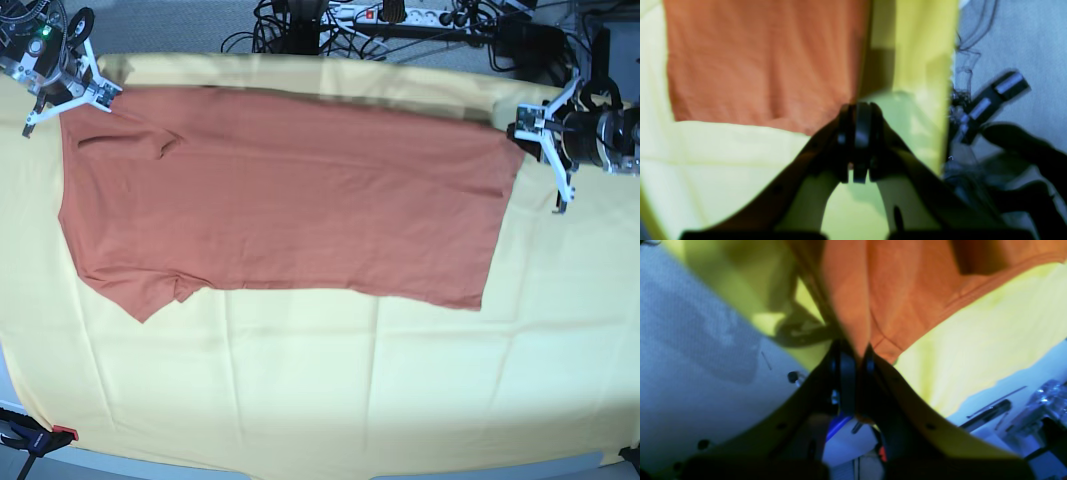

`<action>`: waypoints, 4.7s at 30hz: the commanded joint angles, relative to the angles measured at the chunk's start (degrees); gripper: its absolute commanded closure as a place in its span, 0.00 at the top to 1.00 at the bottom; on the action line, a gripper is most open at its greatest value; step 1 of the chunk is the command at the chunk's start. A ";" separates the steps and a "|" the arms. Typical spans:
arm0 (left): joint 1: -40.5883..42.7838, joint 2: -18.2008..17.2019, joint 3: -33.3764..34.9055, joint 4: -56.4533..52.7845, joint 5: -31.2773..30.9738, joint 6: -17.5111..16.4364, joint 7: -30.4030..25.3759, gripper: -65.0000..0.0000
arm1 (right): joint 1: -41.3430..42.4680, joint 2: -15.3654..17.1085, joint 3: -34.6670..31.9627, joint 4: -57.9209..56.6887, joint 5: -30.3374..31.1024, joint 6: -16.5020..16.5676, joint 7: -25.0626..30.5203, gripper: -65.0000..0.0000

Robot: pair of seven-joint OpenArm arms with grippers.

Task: Fold the T-shirt properly
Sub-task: 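Hold the corners and drag the shirt toward the robot with both grippers, then release the collar corners and move both grippers to the hem corners, then grasp the hem corners and fold them over onto the collar edge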

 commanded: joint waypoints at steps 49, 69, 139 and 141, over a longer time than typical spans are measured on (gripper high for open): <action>-31.30 29.90 -3.85 -66.49 -55.67 -0.10 28.61 0.47 | -3.21 1.42 0.66 10.64 -27.69 -20.13 1.36 0.56; -31.74 42.34 -3.85 -68.35 -65.85 -0.10 45.66 0.05 | 13.57 -1.62 0.66 10.10 -17.18 -25.35 8.92 0.56; -35.82 47.17 -16.41 -67.47 -54.21 -0.10 31.89 0.00 | 69.66 -26.03 20.63 -69.51 32.17 22.74 13.86 0.00; -35.87 47.10 -16.41 -65.33 -57.64 -0.10 36.54 0.00 | 69.35 -25.99 20.63 -69.51 35.54 22.74 11.15 0.00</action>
